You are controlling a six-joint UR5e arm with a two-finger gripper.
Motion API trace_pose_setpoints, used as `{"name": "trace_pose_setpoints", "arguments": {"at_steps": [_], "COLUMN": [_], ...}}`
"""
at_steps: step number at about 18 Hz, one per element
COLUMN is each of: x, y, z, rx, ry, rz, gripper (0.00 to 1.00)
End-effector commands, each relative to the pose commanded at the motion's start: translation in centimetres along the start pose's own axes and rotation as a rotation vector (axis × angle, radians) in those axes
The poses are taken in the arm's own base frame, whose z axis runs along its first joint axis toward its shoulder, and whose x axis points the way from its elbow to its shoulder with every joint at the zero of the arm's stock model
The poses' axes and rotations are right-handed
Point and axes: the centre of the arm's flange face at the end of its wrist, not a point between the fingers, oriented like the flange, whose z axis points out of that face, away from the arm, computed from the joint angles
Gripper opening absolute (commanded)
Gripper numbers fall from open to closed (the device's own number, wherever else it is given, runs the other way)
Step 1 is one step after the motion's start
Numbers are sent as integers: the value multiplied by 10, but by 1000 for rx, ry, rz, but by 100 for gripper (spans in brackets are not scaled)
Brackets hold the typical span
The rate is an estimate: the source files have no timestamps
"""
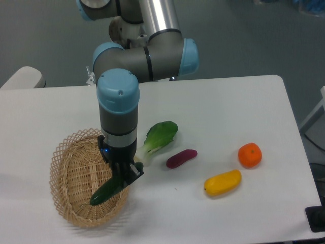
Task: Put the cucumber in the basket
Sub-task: 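Carry the held green cucumber over the wicker basket center, lowering it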
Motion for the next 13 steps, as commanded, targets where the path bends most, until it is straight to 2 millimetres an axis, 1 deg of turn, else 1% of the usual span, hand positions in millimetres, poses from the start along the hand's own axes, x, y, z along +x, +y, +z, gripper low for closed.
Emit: {"name": "trace_pose_setpoints", "arguments": {"at_steps": [4,7,9,10,13], "x": [1,7,15,19,43], "y": [-2,0,0,1,-13], "z": [0,6,-2,1,7], "rx": [0,-11,-12,-16,-26], "ry": [-1,12,16,23,35], "rz": [2,2,-3,-10,-55], "gripper": [25,25,25,25,25]}}
